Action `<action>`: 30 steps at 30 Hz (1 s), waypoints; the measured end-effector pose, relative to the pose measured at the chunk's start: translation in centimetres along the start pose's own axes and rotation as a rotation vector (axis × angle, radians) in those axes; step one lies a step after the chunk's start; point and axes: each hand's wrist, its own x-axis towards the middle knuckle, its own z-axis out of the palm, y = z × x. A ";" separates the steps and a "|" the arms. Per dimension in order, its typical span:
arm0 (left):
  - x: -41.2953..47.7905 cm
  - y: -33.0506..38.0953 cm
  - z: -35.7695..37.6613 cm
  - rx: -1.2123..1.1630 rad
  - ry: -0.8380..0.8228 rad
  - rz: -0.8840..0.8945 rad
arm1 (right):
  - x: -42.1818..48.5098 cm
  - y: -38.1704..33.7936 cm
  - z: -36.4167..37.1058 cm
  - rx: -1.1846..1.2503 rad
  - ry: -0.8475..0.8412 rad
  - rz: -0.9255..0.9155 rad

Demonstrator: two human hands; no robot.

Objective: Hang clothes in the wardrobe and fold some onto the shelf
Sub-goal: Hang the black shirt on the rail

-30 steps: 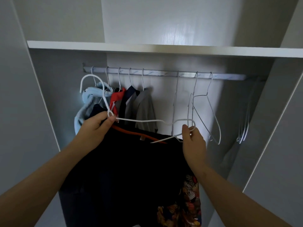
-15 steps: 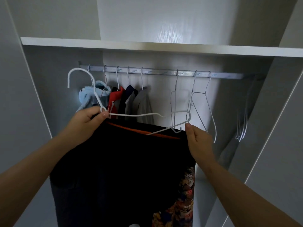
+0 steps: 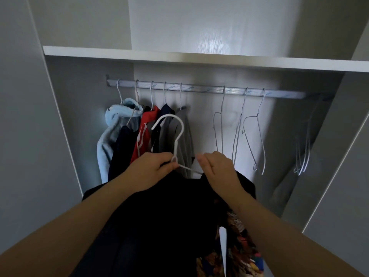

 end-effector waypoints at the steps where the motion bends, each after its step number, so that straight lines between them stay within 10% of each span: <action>1: 0.1 0.3 0.1 -0.051 -0.001 -0.010 | -0.3 0.0 0.3 0.038 0.000 -0.018; 8: 0.2 1.2 0.4 -0.197 0.007 -0.007 | -1.9 3.5 -0.7 -0.115 -0.144 0.470; 24: 1.3 1.6 3.0 -0.263 -0.034 0.022 | -1.7 1.4 0.0 -0.169 -0.314 0.245; 30: 0.6 -1.0 0.9 0.222 0.032 -0.056 | -1.9 3.5 -1.3 -0.145 -0.210 0.454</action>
